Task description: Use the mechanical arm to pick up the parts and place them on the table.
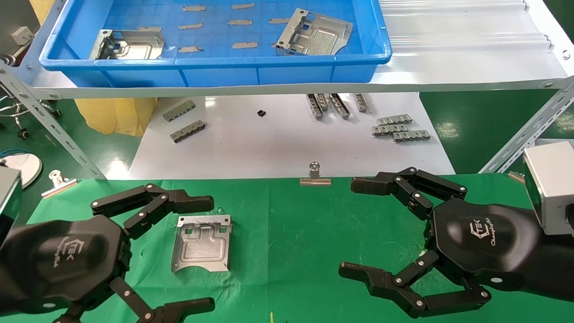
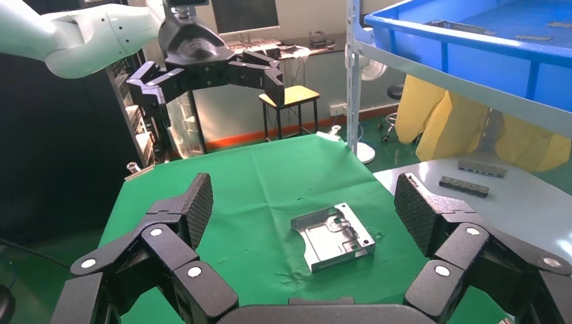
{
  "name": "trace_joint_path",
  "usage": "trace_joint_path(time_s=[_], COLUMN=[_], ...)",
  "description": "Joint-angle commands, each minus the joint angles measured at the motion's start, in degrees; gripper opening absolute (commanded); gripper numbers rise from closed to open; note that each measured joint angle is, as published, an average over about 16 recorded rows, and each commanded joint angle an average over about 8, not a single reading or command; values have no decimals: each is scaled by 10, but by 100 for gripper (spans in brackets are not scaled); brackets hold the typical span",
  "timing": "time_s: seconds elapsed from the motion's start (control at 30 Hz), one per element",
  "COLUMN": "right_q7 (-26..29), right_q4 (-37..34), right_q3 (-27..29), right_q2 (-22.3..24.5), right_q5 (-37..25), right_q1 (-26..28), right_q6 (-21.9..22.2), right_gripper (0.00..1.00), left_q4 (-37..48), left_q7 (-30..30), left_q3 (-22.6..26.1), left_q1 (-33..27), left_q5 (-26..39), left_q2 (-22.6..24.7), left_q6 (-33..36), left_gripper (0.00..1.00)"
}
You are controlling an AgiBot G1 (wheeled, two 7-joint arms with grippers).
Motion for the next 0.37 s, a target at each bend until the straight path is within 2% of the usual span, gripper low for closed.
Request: trace_joint_path(time_s=[0.03, 0.37], right_q7=[0, 0], right_q4=[0, 0], right_q3=[0, 0], right_q2=[0, 0], right_q5=[0, 0], right_q1=[0, 0], right_q6=[0, 0], right_gripper=[100, 100], left_q4=[3, 9], left_q7=[1, 3], left_q3=[1, 3], left_q1=[-1, -4], left_q5=[1, 4], left_q2=[1, 3], left_q6=[0, 1], left_gripper=[100, 100])
